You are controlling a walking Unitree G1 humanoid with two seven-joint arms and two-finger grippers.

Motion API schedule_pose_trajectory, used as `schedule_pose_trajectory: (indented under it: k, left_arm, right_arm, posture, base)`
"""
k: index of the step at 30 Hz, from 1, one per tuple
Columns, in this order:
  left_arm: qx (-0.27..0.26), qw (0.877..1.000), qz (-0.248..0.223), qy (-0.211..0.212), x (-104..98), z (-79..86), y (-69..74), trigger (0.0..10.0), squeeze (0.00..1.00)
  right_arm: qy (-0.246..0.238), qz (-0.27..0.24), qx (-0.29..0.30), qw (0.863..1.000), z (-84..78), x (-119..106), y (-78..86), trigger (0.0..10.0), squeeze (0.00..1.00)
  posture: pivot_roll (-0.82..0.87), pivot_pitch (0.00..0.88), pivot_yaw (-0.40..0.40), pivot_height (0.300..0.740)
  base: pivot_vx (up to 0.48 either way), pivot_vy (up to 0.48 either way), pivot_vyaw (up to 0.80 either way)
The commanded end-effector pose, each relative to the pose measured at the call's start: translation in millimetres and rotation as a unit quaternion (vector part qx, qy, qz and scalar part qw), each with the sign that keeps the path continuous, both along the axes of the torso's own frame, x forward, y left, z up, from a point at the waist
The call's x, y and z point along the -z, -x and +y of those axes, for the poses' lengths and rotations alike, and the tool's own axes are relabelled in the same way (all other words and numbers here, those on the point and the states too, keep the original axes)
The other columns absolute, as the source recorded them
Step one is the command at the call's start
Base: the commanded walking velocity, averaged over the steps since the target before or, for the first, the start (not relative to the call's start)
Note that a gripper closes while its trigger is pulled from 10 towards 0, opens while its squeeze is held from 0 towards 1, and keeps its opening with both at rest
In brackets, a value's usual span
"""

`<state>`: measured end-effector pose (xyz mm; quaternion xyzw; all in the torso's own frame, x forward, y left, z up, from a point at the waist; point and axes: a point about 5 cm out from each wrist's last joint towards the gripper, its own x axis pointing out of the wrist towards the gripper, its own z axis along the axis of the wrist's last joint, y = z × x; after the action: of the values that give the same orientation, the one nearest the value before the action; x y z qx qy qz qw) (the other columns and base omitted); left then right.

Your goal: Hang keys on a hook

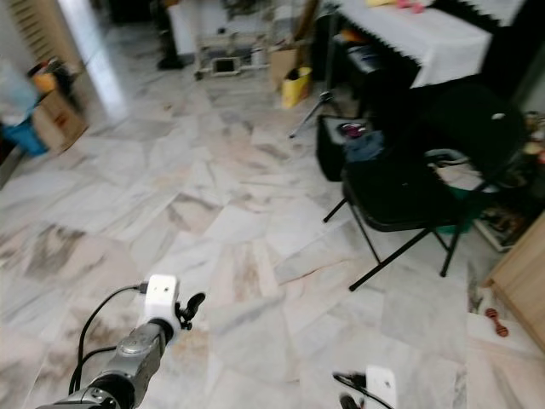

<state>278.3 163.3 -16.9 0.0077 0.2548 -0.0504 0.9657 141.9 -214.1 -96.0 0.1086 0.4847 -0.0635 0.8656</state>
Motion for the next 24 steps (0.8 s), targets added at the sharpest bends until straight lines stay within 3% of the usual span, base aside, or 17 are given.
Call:
schedule_pose_trajectory:
  k: [1, 5, 10, 12, 13, 14, 20, 24]
  left_arm:
    - [0.012, 0.999, 0.039, -0.012, 13.8, 0.9, 14.2, 10.0, 0.00]
    - [0.029, 0.998, 0.002, -0.059, 4.5, -0.3, 5.0, 10.0, 0.00]
    - [0.002, 0.999, -0.028, -0.026, 1.7, 6.6, 7.1, 10.0, 0.00]
    - [0.002, 0.993, -0.112, -0.041, -9.9, 9.5, 8.3, 10.0, 0.00]
    - [0.002, 0.993, -0.112, -0.041, -9.9, 9.5, 8.3, 10.0, 0.00]
    - [0.016, 0.988, -0.147, -0.042, -16.1, 5.2, 8.0, 10.0, 0.00]
    - [0.020, 0.977, -0.209, -0.028, -29.8, -1.5, 7.7, 10.0, 0.00]
    - [0.032, 0.974, -0.225, -0.019, -32.0, -0.9, 14.8, 10.0, 0.00]
  right_arm:
    - [0.000, -0.004, 0.000, 1.000, 2.1, -1.0, -4.1, 10.0, 0.00]
    - [0.005, -0.009, 0.014, 1.000, -1.8, -1.6, -3.7, 10.0, 0.00]
    - [0.009, -0.012, 0.027, 1.000, -4.9, -2.0, -2.7, 10.0, 0.00]
    - [0.011, -0.013, 0.026, 1.000, -7.0, -2.1, -1.6, 10.0, 0.00]
    - [0.011, -0.013, 0.026, 1.000, -7.0, -2.1, -1.6, 10.0, 0.00]
    - [0.010, -0.014, 0.026, 0.999, -7.4, -2.3, -1.5, 10.0, 0.00]
    - [0.032, -0.014, -0.016, 0.999, -8.6, -3.9, -4.7, 10.0, 0.00]
    - [0.015, -0.018, 0.015, 1.000, -5.9, -2.8, -3.5, 10.0, 0.00]
  posture:
    - [0.14, 0.000, -0.020, 0.740]
    - [0.14, 0.000, -0.025, 0.740]
    - [0.15, 0.000, -0.038, 0.740]
    - [0.14, 0.000, -0.041, 0.740]
    - [0.14, 0.000, -0.041, 0.740]
    - [0.15, 0.000, -0.039, 0.740]
    - [0.15, 0.000, -0.033, 0.740]
    - [0.15, 0.000, -0.021, 0.740]
  base:
    - [0.000, 0.000, 0.00]
    - [0.000, 0.000, 0.00]
    - [0.000, 0.000, 0.00]
    - [0.000, 0.000, 0.00]
    - [0.000, 0.000, 0.00]
    - [0.000, 0.000, 0.00]
    - [0.000, 0.000, 0.00]
    - [0.000, 0.000, 0.00]
